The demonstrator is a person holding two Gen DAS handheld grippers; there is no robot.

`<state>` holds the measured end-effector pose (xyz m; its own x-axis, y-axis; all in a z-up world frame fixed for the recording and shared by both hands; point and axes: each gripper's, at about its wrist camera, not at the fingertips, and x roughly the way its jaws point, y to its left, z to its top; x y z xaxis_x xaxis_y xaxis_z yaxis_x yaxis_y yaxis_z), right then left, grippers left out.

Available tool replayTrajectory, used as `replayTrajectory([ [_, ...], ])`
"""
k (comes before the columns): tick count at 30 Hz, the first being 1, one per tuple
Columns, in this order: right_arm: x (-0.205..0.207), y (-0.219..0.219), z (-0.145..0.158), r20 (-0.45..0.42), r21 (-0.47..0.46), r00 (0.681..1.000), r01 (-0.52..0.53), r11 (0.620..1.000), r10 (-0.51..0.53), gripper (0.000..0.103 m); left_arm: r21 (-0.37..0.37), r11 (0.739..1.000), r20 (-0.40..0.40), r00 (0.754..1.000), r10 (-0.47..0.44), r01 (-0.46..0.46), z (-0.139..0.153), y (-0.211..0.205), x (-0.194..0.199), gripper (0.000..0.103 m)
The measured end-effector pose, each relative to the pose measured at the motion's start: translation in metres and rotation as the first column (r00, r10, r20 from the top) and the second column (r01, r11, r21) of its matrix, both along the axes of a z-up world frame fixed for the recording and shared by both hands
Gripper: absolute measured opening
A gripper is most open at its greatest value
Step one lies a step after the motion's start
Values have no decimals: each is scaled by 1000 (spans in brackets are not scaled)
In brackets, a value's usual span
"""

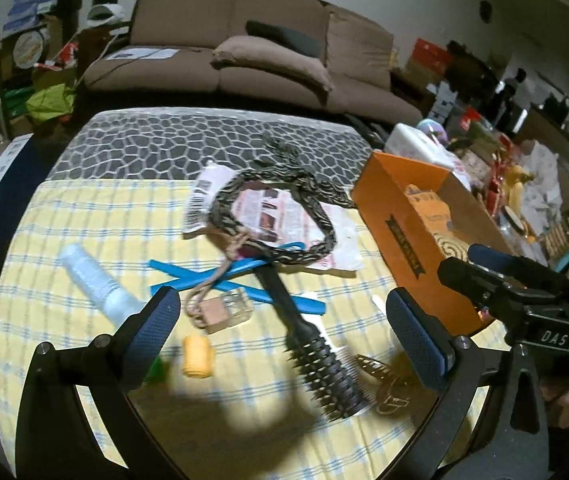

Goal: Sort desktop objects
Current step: 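Withdraw both tools from the box back over the table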

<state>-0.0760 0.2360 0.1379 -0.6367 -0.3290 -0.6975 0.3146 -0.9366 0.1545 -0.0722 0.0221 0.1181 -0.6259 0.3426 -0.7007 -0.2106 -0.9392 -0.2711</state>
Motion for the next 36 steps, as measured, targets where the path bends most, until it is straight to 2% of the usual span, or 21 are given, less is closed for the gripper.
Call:
replayTrajectory([
  [14,5,-45,-1,-5,22,999,-42,999,43,95,-36,997,-10,998,62,-62,-3,-45,12,103],
  [18,5,-55,-2,0,27,998,-55,998,55,95,-19,996,-5,996,86,-86,-7,-56,11,103],
  [22,4,-68,-6,6,42,997,-75,996,74,95,-42,994,7,995,102,-102,-16,-64,7,103],
  [29,3,-82,-17,27,61,995,-100,993,99,95,-64,989,61,988,141,-137,-38,-83,-1,103],
  [36,2,-100,-29,59,30,990,-132,991,130,95,-56,988,178,972,155,-147,-71,-100,-9,101],
])
